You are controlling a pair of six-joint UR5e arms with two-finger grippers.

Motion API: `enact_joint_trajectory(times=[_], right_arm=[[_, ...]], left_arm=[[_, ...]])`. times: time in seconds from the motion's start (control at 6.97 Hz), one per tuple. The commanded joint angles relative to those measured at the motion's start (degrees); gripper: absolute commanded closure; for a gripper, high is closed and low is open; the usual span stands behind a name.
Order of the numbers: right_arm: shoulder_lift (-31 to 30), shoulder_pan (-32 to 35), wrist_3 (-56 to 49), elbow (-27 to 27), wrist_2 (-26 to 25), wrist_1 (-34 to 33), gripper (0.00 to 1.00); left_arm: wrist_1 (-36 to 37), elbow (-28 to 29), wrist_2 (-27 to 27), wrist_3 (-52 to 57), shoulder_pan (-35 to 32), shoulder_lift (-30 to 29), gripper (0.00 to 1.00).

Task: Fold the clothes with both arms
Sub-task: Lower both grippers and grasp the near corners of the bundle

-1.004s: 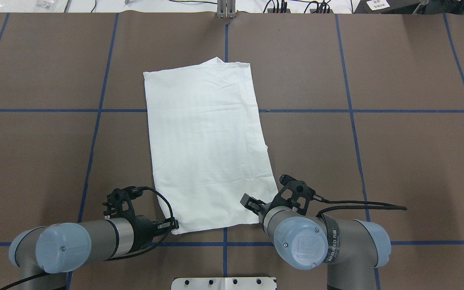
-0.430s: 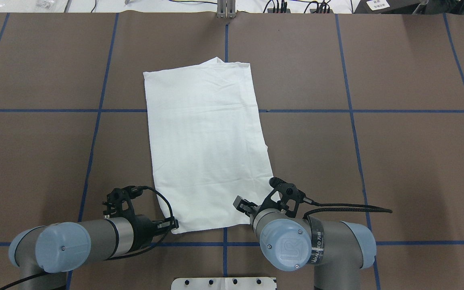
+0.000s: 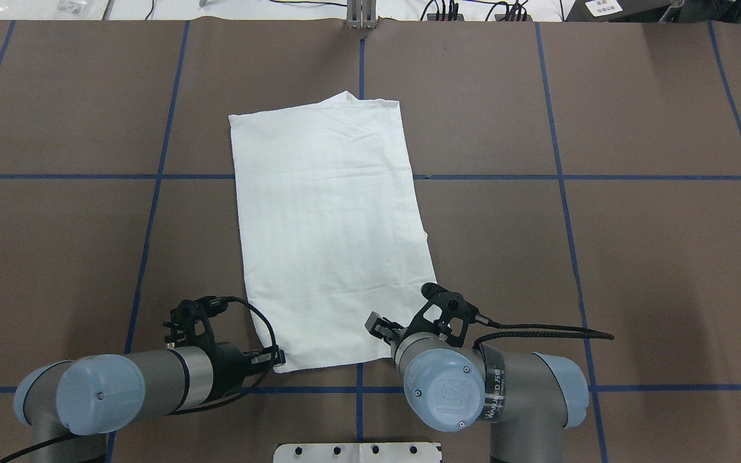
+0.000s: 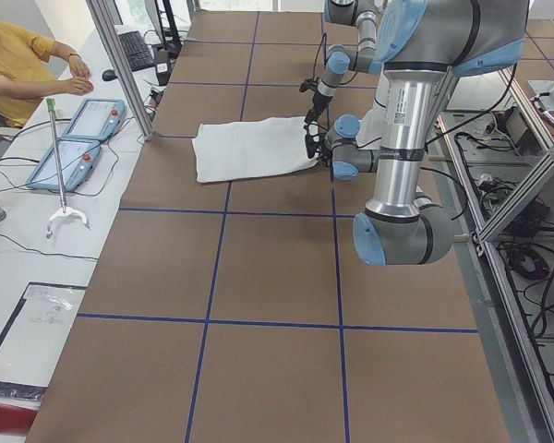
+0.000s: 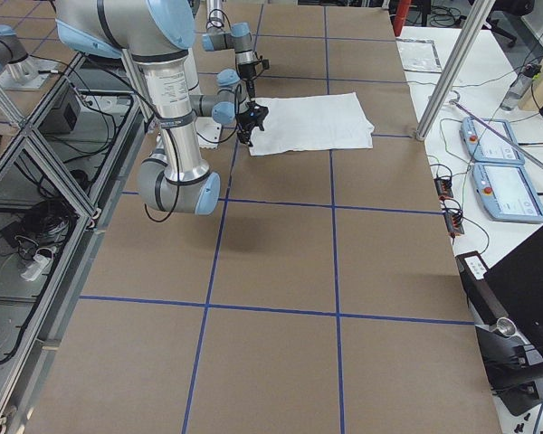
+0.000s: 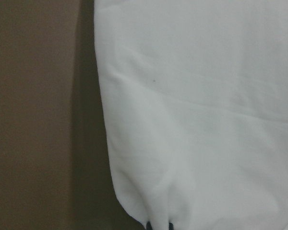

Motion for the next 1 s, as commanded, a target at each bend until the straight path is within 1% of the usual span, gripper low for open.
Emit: enact_joint_trajectory(times=[0.0, 0.14, 0.29, 0.43, 0.57, 0.72, 0.86], right_arm=[[0.4, 0.1, 0.0, -0.7, -0.1, 0.0, 0.03], [0.8, 0.1, 0.0, -0.7, -0.1, 0.0, 0.05], [1.1, 0.1, 0.0, -1.0, -0.5, 0.0, 0.12], [1.4, 0.1, 0.3, -1.1, -0.7, 0.0, 0.28], [1.5, 0.2, 1.6, -1.1, -0.8, 0.2, 0.46], [2.3, 0.5, 2.6, -1.1, -0.8, 0.2, 0.77], [2.4, 0.5, 3.9, -1.1, -0.8, 0.2, 1.0]], left_arm=[[-0.1, 0.0, 0.0, 0.1, -0.1, 0.0, 1.0], [-0.2, -0.1, 0.0, 0.2, -0.1, 0.0, 1.0], [-0.2, -0.1, 0.0, 0.2, -0.1, 0.0, 1.0], [-0.2, -0.1, 0.0, 0.2, -0.1, 0.0, 1.0], [-0.2, -0.2, 0.0, 0.3, -0.1, 0.0, 1.0], [-0.2, -0.2, 0.0, 0.3, -0.1, 0.0, 1.0], [-0.2, -0.2, 0.0, 0.3, -0.1, -0.1, 1.0]])
